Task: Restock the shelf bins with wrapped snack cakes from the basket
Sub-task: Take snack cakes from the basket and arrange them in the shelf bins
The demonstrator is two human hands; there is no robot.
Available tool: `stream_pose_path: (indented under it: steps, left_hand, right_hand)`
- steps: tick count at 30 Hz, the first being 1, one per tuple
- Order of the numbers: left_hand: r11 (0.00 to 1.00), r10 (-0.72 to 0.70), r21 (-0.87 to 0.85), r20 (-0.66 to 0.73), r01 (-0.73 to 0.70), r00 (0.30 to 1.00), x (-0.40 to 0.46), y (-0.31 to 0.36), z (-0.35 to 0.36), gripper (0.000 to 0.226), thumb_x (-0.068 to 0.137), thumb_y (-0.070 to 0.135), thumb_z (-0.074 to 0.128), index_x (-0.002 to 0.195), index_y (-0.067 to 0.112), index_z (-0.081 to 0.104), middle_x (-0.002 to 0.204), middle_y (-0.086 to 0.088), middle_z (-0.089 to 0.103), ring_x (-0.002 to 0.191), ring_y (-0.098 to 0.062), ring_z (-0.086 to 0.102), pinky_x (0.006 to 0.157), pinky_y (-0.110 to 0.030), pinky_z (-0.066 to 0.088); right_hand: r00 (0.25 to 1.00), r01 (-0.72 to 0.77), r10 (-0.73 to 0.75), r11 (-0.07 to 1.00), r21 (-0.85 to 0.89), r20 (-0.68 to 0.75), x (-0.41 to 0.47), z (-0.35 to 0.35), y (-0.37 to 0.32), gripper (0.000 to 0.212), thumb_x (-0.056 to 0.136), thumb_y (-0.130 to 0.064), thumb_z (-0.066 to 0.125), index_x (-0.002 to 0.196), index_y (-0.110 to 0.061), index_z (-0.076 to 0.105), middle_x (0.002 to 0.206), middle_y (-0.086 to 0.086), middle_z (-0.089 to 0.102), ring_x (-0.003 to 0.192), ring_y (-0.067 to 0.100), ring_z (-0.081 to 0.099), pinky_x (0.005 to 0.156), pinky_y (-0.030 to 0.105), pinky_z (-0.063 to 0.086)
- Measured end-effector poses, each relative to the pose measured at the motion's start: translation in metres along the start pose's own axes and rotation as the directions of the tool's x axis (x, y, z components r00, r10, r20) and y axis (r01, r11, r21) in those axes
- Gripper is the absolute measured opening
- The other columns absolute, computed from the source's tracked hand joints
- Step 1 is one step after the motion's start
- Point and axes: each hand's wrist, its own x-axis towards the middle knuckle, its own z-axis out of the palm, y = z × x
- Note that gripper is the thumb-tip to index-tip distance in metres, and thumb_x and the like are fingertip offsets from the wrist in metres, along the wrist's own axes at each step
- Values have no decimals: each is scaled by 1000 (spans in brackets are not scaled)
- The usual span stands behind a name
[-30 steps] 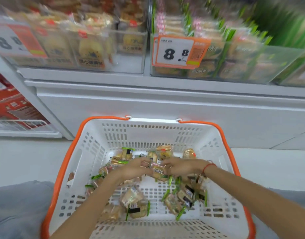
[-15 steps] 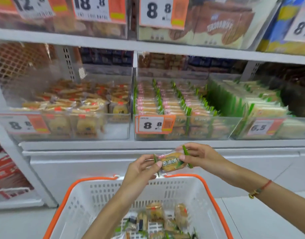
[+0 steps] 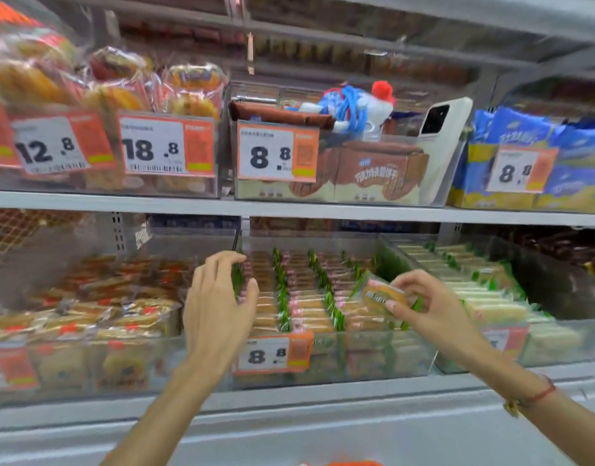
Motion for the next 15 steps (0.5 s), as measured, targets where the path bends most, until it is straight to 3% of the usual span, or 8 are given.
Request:
stream_pose_path:
  steps: [4,7,9,11,15]
  left_hand:
    - [980,-169,118,78,159,983,17,-10,18,44,91,33,55,129,15,45,125,-4,51,116,-23,46,86,-38,45]
    - [960,-257,142,110,241,960,16,-14,22,45,91,38,52,130,17,45,122,-5,52,111,-26,51,79,-41,45]
    - [956,-277,131,125,261,953,14,-14,20,45,92,39,51,133,21,44,125,-4,51,108,-30,54,78,-41,43]
    - [954,-282,137,121,266,952,14,-15,20,47,92,39,51,136,24,42,128,-2,51,108,-32,56,77,-40,40]
    - [956,-274,141,111,257,955,13,-15,22,47,93,39,50,137,23,42,128,-3,51,106,-32,55,76,-40,36]
  right_hand:
    - [1000,16,-21,913,-407,-10,48,-8,7,26,89,-21,65,111,-24,52,103,-3,65,95,25,62,75,37,46]
    - [992,123,-52,667,-735,119,78,-3,15,37,94,-22,53,130,-21,46,120,7,63,106,31,60,82,39,47]
    - [979,178,-9,532,-828,204,94,2,23,38,94,-18,48,132,-20,49,123,10,61,109,32,59,87,38,47]
    - [966,184,59,523,-833,250,106,10,32,40,92,-17,49,131,-22,50,127,10,60,112,31,57,92,37,45]
    - [950,119,160,613,-781,270,128,28,46,35,94,-24,57,128,-28,51,130,9,56,115,31,55,94,34,42]
